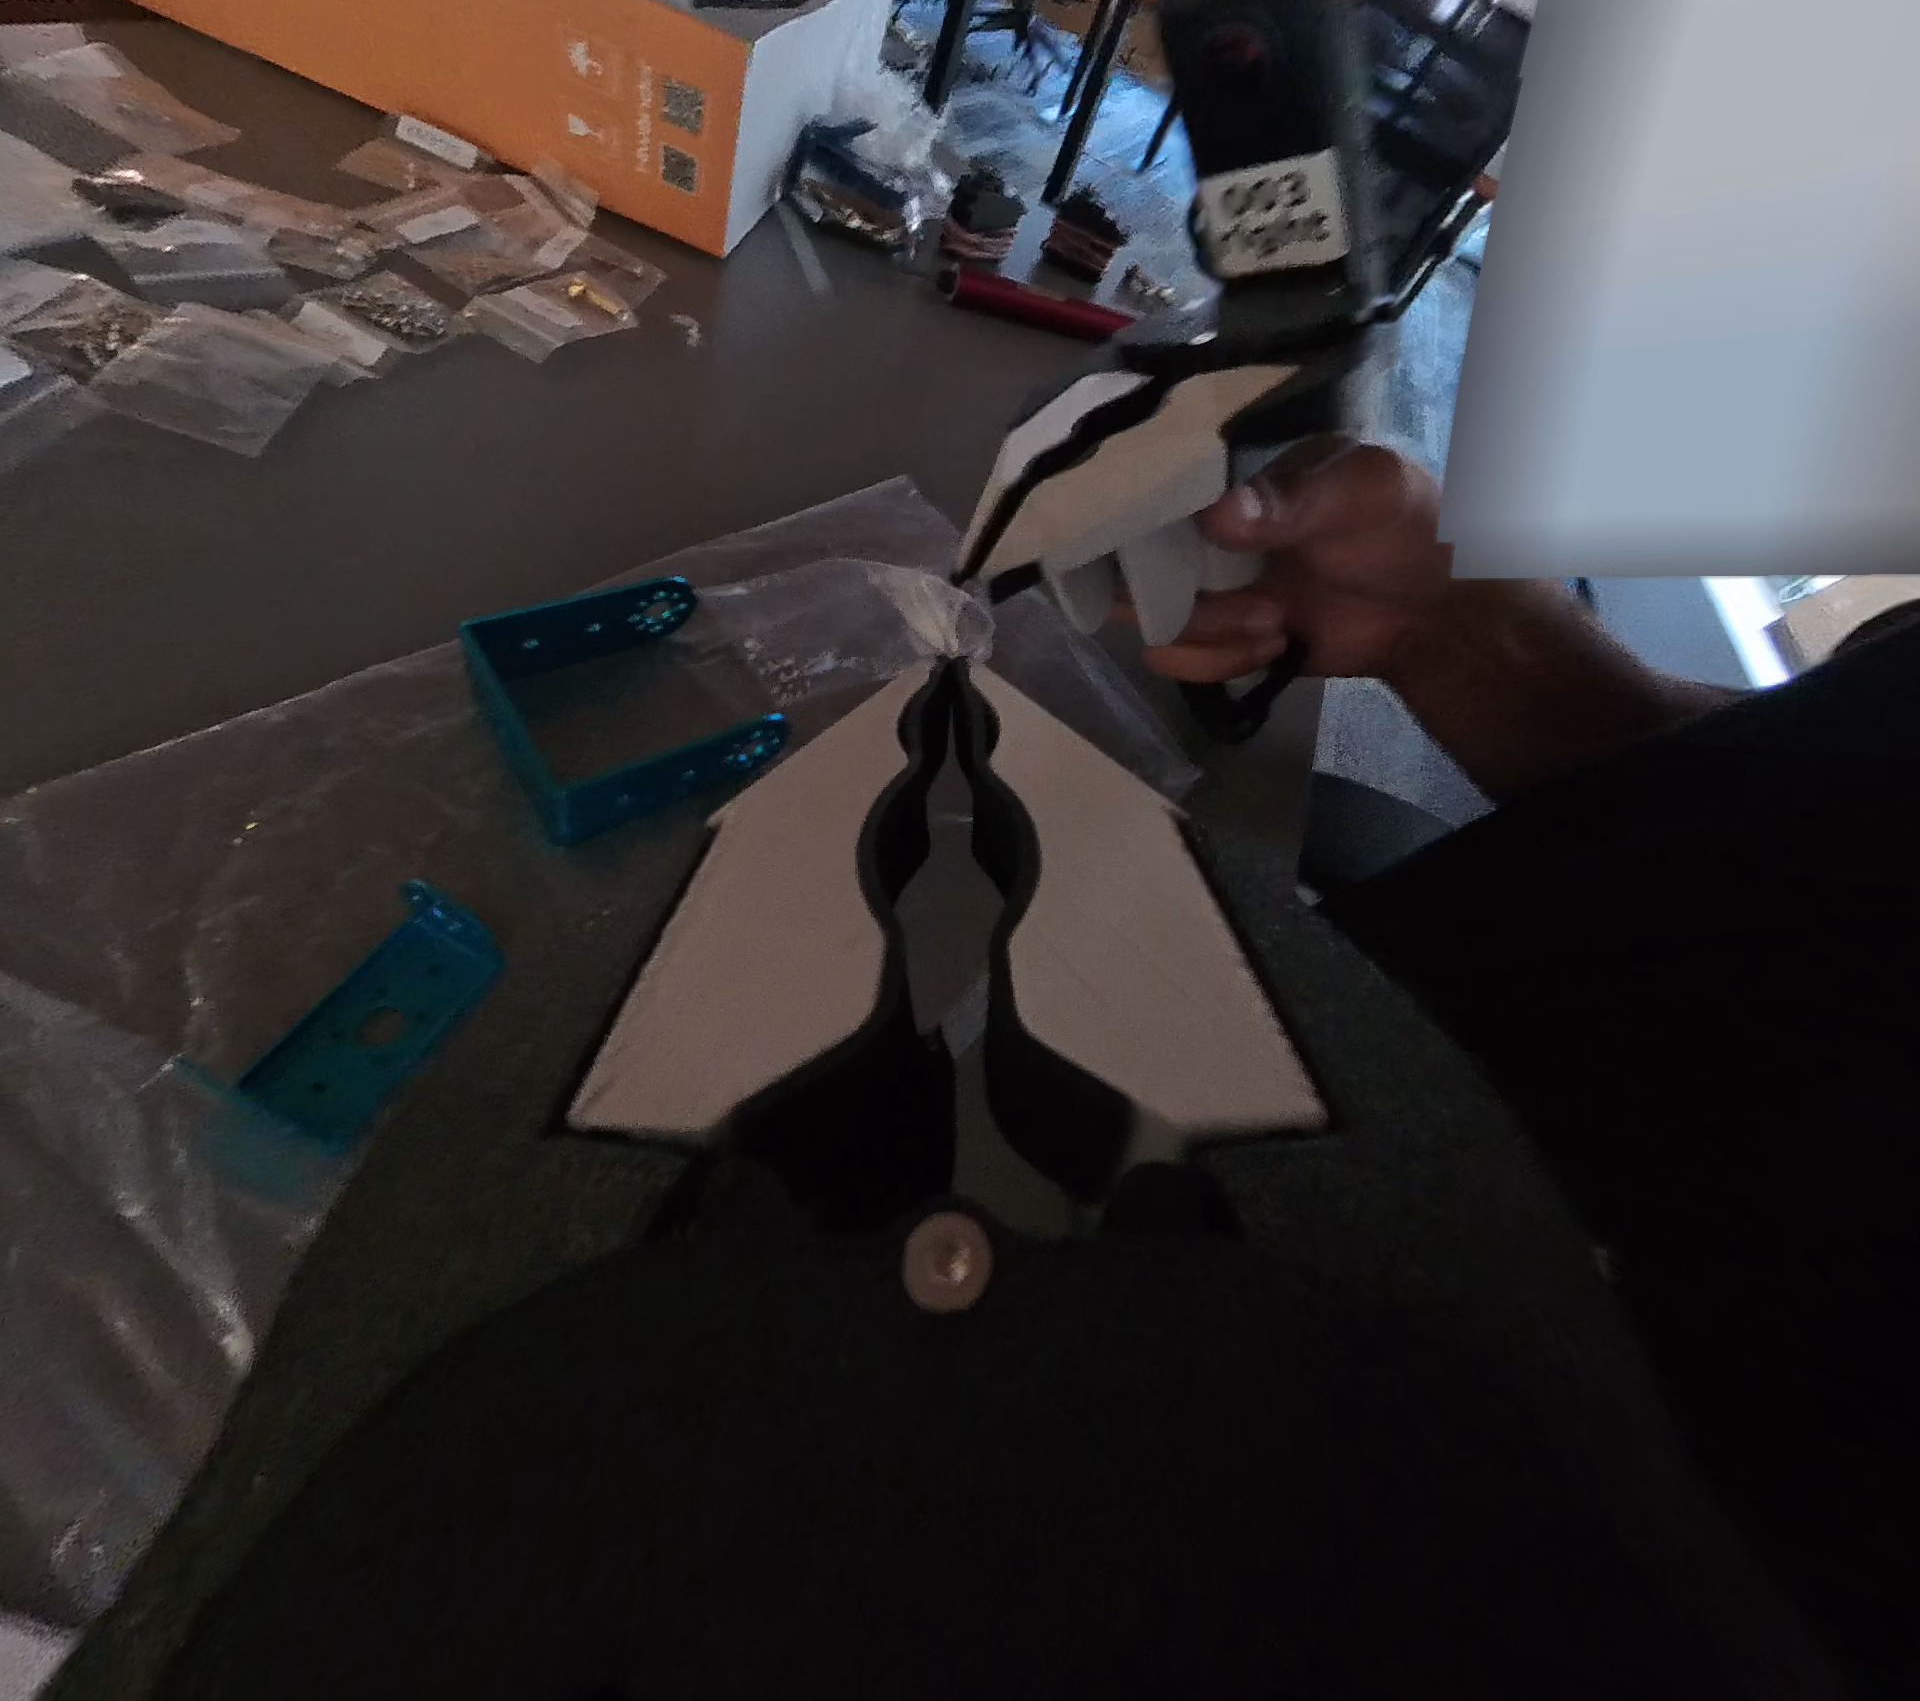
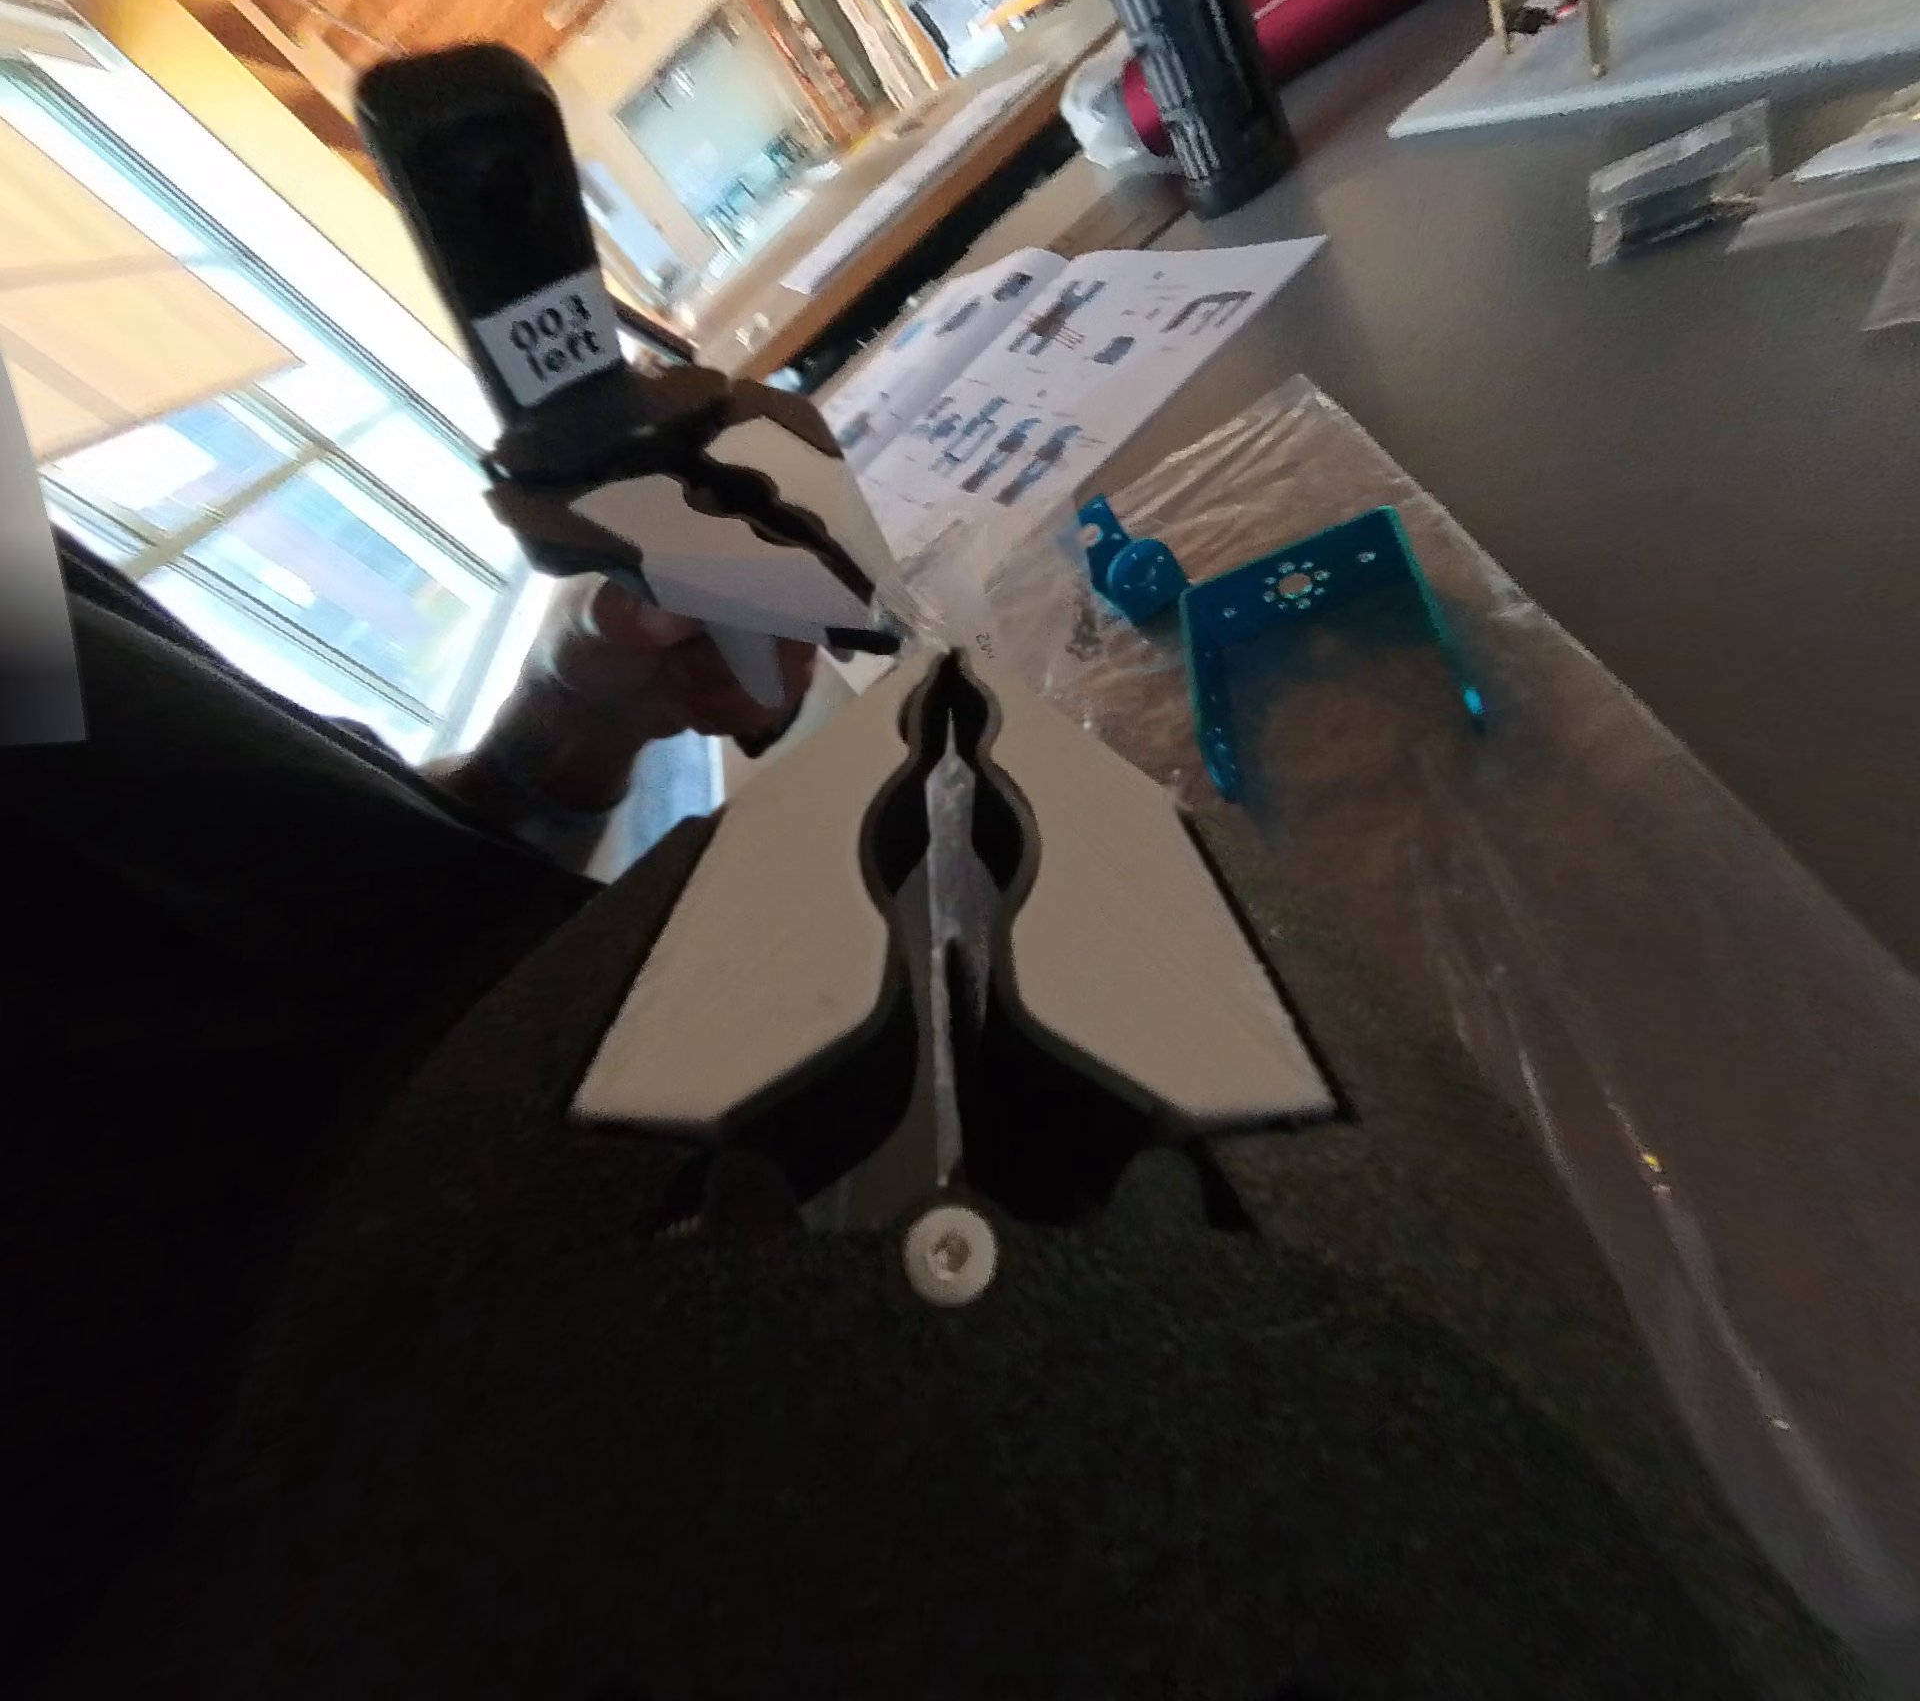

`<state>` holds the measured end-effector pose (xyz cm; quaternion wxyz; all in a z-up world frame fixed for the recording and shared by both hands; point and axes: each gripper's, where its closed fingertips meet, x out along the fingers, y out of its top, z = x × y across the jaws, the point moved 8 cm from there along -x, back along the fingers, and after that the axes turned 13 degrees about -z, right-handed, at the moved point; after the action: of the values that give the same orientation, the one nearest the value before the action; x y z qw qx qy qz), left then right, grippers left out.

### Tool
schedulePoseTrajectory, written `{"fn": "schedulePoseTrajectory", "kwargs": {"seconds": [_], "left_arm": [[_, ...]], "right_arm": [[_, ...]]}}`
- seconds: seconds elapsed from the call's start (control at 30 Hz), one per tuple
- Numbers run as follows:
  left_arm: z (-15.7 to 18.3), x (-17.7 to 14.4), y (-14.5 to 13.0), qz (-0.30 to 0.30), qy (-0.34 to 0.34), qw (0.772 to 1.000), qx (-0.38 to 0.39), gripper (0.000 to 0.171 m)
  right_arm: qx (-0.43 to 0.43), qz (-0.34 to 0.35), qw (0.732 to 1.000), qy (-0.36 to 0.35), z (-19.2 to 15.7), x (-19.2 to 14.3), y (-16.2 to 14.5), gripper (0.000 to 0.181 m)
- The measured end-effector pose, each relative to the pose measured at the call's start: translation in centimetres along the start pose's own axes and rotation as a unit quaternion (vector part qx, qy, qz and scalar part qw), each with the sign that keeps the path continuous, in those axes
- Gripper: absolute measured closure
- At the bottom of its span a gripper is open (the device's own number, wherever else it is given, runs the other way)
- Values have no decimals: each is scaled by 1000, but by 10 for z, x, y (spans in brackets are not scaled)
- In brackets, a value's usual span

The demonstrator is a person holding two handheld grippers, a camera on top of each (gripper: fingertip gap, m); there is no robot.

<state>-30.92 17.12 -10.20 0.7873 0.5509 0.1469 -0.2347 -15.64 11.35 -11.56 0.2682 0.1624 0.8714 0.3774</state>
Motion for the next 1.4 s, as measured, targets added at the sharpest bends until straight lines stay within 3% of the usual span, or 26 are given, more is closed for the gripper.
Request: {"fn": "schedulePoseTrajectory", "kwargs": {"seconds": [0.2, 0.43, 0.63, 0.7, 0.8, 0.87, 0.93, 1.0, 1.07, 1.2, 1.4], "left_arm": [[-2, 8, 5, -4, -32, 998, -50, 171], [-3, 13, 6, -28, -33, 998, -43, 171], [0, 20, 6, -46, -15, 998, -35, 171], [-4, 19, 7, -51, -15, 998, -44, 171], [-13, 14, 8, -61, -44, 994, -74, 171], [-17, 14, 8, -73, -75, 990, -95, 171], [-19, 15, 10, -94, -122, 981, -120, 171], [-21, 17, 11, -126, -145, 973, -130, 171], [-21, 20, 12, -159, -174, 962, -139, 171], [-19, 22, 15, -202, -218, 943, -151, 171], [-23, 22, 18, -216, -216, 941, -148, 171]], "right_arm": [[-57, -35, 994, -85, -7, 3, 7, 180], [-113, -74, 977, -163, -10, 8, 8, 163], [-136, -58, 954, -262, -9, 11, 8, 177], [-155, -68, 953, -251, -13, 14, 6, 175], [-195, -89, 955, -207, -17, 11, 6, 155], [-264, -133, 937, -187, -24, 12, 5, 134], [-362, -196, 891, -194, -30, 17, -1, 123], [-437, -236, 841, -215, -32, 25, 0, 123], [-484, -244, 815, -206, -37, 29, 2, 124], [-529, -235, 792, -194, -38, 27, 5, 136], [-523, -240, 795, -192, -33, 26, 6, 142]]}}
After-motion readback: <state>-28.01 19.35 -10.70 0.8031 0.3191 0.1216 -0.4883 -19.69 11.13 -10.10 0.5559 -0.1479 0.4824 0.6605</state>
